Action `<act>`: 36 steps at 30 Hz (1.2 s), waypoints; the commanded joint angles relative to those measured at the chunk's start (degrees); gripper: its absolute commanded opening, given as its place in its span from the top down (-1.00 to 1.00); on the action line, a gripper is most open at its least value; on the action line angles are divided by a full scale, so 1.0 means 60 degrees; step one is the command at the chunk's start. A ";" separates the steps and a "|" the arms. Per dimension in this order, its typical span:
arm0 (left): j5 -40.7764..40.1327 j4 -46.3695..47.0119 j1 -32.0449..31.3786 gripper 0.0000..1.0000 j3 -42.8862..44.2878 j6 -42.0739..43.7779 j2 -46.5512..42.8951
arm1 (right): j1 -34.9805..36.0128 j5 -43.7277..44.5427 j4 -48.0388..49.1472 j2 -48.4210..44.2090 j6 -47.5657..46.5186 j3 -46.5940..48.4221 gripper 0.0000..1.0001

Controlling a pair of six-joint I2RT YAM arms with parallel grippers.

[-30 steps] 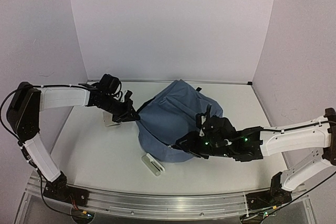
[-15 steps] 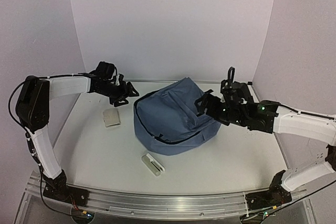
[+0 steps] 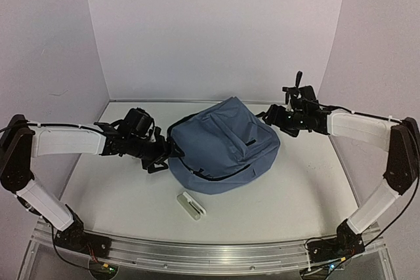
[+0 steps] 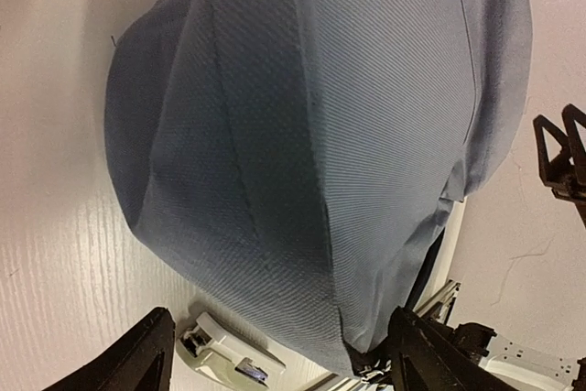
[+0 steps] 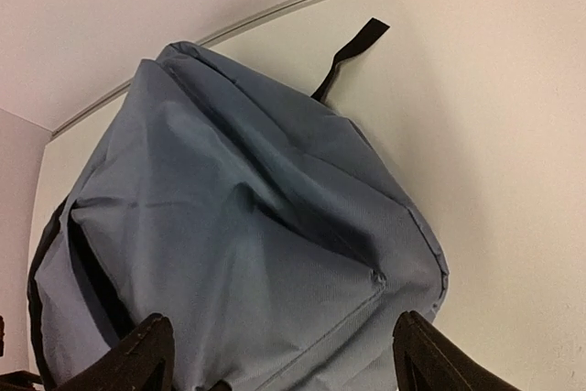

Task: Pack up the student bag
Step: Zip the student bag at the center of the board.

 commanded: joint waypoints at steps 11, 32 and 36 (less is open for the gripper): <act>-0.0471 0.0648 -0.0150 0.87 0.0144 -0.0154 0.0618 | -0.1473 -0.3156 0.0573 0.3615 -0.1929 0.2313 -0.65; 0.2081 -0.1350 0.2588 0.97 0.8260 0.4872 0.6668 | 0.2370 -0.4535 0.3569 -0.1161 0.2043 -0.3806 0.41; 0.2157 -0.0994 0.2578 0.63 0.7645 0.4984 0.6236 | 0.3425 -0.3976 0.3459 -0.1786 0.2536 -0.3820 0.39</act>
